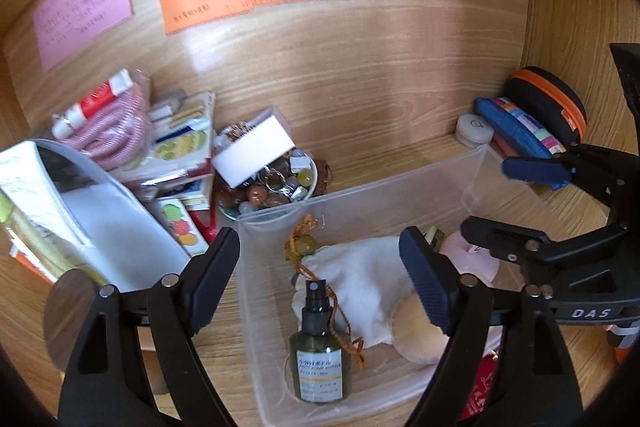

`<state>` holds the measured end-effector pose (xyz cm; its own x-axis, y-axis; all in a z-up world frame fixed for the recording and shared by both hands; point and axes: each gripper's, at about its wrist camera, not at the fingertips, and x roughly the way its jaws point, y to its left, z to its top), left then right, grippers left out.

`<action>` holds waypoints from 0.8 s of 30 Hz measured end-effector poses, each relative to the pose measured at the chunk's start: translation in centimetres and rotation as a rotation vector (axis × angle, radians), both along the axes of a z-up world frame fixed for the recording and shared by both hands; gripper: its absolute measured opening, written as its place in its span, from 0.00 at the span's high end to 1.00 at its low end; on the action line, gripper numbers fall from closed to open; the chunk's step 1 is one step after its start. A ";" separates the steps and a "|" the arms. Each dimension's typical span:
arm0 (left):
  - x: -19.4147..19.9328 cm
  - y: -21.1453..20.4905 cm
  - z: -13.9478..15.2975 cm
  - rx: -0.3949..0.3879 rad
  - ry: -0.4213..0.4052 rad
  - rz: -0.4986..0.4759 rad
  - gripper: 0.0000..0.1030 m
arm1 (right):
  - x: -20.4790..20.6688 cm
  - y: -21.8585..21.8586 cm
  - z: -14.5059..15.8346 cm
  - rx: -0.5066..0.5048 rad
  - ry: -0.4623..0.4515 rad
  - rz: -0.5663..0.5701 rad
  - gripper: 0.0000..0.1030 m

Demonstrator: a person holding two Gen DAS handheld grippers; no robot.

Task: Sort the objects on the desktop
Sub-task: 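Lower both held items into the clear box and open both tools, then withdraw both tools from the box toward the remaining desk items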

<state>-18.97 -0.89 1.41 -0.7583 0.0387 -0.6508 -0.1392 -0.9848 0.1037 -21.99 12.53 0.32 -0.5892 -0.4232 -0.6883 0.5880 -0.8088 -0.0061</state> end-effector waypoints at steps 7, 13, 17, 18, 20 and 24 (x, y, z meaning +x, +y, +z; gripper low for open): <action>3.3 -0.2 1.6 -0.041 0.046 0.021 0.08 | 2.5 1.8 1.9 -0.024 0.033 -0.029 0.18; 6.3 0.2 2.7 -0.077 0.085 0.032 0.03 | 5.2 3.4 2.5 -0.016 0.053 -0.049 0.18; 8.2 0.4 2.8 -0.082 0.091 0.029 0.02 | 7.1 4.6 2.7 -0.025 0.062 -0.060 0.17; 8.6 0.5 2.7 -0.084 0.093 0.032 0.02 | 7.6 4.9 2.6 -0.027 0.064 -0.063 0.16; 9.5 0.5 2.6 -0.088 0.093 0.040 0.02 | 8.4 5.4 2.6 -0.027 0.065 -0.066 0.16; 10.9 0.6 2.1 -0.077 0.082 0.046 0.02 | 9.7 6.1 2.5 -0.024 0.066 -0.073 0.16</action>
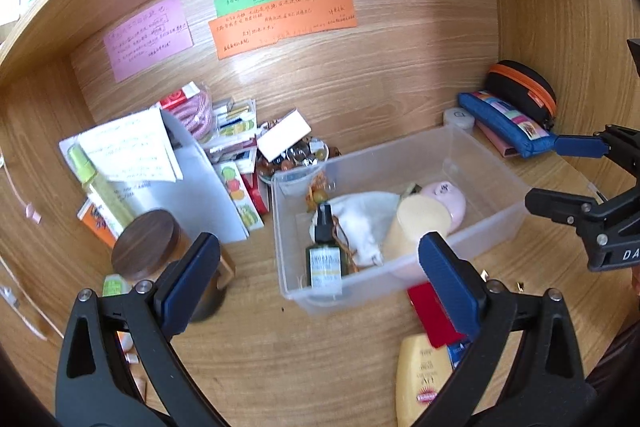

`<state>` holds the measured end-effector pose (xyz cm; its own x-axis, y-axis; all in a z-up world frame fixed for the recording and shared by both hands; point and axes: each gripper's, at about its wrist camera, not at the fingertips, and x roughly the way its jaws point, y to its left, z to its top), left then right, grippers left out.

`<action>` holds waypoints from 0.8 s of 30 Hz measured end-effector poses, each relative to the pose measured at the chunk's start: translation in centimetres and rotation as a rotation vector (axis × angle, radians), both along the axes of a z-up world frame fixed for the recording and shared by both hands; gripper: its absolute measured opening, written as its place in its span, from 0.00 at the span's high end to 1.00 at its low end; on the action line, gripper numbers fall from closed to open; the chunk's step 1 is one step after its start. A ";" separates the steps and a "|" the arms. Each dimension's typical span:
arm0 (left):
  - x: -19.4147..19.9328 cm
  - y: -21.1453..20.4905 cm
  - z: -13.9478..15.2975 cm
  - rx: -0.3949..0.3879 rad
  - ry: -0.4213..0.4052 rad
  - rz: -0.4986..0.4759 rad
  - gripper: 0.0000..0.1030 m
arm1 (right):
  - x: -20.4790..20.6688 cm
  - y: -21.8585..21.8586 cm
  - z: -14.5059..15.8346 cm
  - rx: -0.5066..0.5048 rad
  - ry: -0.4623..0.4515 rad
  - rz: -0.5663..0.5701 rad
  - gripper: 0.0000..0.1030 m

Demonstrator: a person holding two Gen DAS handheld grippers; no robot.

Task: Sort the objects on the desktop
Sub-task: 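Withdraw both tools from the box toward the remaining desk items, then grasp the yellow sunscreen bottle with the left tool while the right tool grasps the red pouch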

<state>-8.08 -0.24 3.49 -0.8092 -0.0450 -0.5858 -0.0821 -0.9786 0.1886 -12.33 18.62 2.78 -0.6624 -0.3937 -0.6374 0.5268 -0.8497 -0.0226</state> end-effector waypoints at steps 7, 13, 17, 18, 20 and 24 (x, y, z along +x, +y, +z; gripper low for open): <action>2.6 0.1 -1.9 0.042 -0.057 -0.008 0.02 | 1.7 1.3 -1.3 -0.010 -0.026 -0.012 0.15; 4.0 0.8 -4.6 0.070 -0.128 -0.026 0.02 | 3.3 2.0 -2.8 0.007 -0.031 -0.016 0.15; 4.3 1.5 -6.9 0.087 -0.193 -0.039 0.02 | 3.9 2.2 -3.8 0.013 -0.049 -0.012 0.15; 4.3 1.7 -7.4 0.092 -0.207 -0.041 0.02 | 4.1 2.2 -4.1 0.016 -0.051 -0.013 0.15; 4.4 1.9 -8.4 0.114 -0.237 -0.046 0.02 | 4.3 2.2 -4.5 0.019 -0.061 -0.014 0.15; 4.2 2.2 -9.8 0.138 -0.273 -0.048 0.02 | 4.3 2.5 -5.3 0.013 -0.090 -0.015 0.15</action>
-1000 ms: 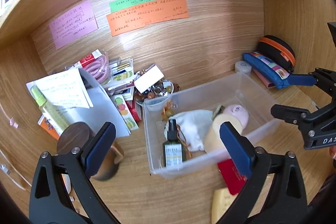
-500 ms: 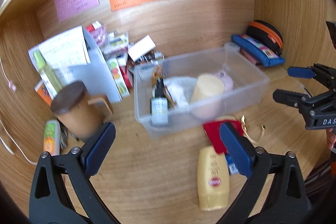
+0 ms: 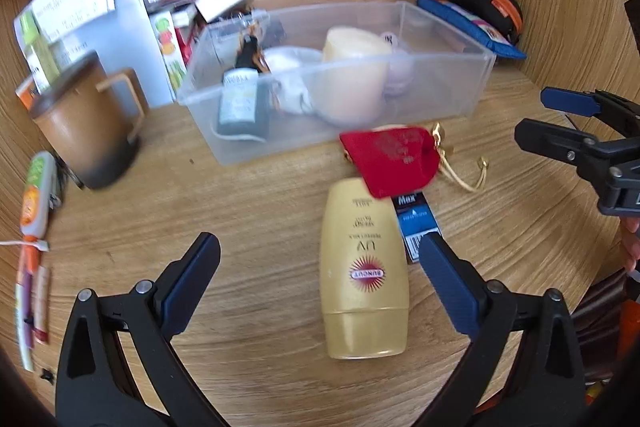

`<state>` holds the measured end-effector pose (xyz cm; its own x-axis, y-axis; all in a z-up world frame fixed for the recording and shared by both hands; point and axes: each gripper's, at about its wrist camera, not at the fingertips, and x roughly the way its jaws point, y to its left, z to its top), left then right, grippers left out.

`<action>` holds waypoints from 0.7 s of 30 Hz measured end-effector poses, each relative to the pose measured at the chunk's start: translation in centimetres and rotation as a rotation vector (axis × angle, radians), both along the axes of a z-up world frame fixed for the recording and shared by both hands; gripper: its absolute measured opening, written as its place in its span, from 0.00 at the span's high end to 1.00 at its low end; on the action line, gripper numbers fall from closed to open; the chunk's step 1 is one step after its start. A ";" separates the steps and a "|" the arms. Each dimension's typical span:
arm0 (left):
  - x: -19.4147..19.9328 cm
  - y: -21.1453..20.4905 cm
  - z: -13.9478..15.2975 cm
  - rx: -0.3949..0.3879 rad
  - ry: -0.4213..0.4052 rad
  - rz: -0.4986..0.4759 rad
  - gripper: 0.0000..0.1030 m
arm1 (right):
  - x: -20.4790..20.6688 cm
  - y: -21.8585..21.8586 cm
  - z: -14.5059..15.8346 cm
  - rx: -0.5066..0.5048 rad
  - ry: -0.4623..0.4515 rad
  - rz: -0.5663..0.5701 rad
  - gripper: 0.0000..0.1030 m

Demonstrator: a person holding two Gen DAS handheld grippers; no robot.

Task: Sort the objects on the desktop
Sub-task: 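Grasp the yellow sunscreen bottle with the left tool while the right tool grasps the red pouch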

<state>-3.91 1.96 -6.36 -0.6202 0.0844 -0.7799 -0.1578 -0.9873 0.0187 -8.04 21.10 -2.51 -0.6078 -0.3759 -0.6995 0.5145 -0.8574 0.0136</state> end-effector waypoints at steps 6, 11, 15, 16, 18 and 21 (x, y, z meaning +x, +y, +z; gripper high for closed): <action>-0.2 0.0 -0.9 0.023 -0.019 0.000 0.10 | 0.1 0.0 -0.5 0.000 -0.016 0.005 0.15; -0.8 -0.1 -1.7 0.056 -0.056 -0.024 0.30 | -0.1 -0.6 -0.9 0.005 -0.027 0.014 0.15; -0.6 0.4 -1.8 0.023 -0.032 -0.033 0.36 | -0.4 -1.2 -1.4 0.003 -0.043 0.021 0.15; -0.6 0.3 -1.8 0.023 -0.030 -0.033 0.38 | -0.5 -1.4 -1.5 0.003 -0.046 0.023 0.15; -0.6 0.0 -1.7 0.023 -0.020 -0.024 0.51 | -0.7 -1.9 -1.9 0.003 -0.058 0.029 0.15; -0.5 -0.9 -1.7 0.031 -0.012 -0.008 0.53 | -1.0 -2.9 -2.4 0.002 -0.080 0.045 0.15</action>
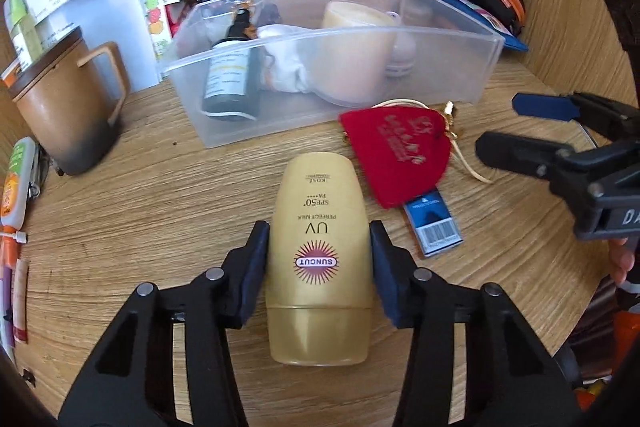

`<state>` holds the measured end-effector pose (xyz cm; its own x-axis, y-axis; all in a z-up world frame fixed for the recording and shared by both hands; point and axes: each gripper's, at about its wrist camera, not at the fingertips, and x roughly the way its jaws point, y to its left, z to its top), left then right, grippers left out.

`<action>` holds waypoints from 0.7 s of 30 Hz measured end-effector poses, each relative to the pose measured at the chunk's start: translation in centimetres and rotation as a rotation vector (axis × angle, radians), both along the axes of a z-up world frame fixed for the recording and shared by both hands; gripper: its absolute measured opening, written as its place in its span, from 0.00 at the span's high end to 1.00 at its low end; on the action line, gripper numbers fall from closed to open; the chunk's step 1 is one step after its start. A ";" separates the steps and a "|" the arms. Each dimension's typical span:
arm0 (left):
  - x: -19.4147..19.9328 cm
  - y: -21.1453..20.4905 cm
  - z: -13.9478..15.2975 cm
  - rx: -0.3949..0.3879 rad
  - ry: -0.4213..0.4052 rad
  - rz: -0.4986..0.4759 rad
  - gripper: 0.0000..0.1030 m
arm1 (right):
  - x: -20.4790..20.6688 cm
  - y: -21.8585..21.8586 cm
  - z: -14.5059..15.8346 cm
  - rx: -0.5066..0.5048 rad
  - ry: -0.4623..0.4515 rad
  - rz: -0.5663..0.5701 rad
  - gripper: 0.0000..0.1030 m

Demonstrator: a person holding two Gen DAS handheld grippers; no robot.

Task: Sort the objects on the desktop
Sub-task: 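Grasp the yellow sunscreen bottle with the left tool while the right tool grasps the red pouch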

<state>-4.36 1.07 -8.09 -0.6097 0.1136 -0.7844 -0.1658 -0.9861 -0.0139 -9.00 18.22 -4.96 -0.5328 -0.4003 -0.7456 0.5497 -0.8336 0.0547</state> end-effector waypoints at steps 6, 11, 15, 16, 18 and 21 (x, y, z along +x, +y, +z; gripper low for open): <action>0.5 -1.9 0.0 0.025 0.005 0.041 0.53 | -0.8 -2.6 -1.2 0.013 -0.035 0.033 0.15; 0.9 -3.2 0.0 0.038 0.010 0.063 0.53 | -1.7 -4.5 -2.5 0.042 -0.061 0.053 0.15; 1.0 -3.5 0.0 0.039 0.013 0.068 0.53 | -1.9 -5.4 -3.0 0.036 -0.063 0.049 0.15; 0.9 -3.6 0.0 0.037 0.013 0.067 0.53 | -1.9 -5.6 -3.0 0.042 -0.058 0.048 0.15; 0.9 -3.7 0.0 0.039 0.013 0.065 0.53 | -1.6 -6.1 -3.0 0.059 -0.036 0.052 0.16; 0.6 -3.8 0.2 0.057 0.012 0.063 0.53 | -1.2 -6.8 -3.1 0.082 -0.013 0.073 0.22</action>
<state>-3.72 -2.76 -7.94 -0.6265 0.1185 -0.7704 -0.1036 -0.9923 -0.0684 -10.17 11.44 -8.01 -0.4946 -0.3752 -0.7840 0.6086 -0.7935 -0.0042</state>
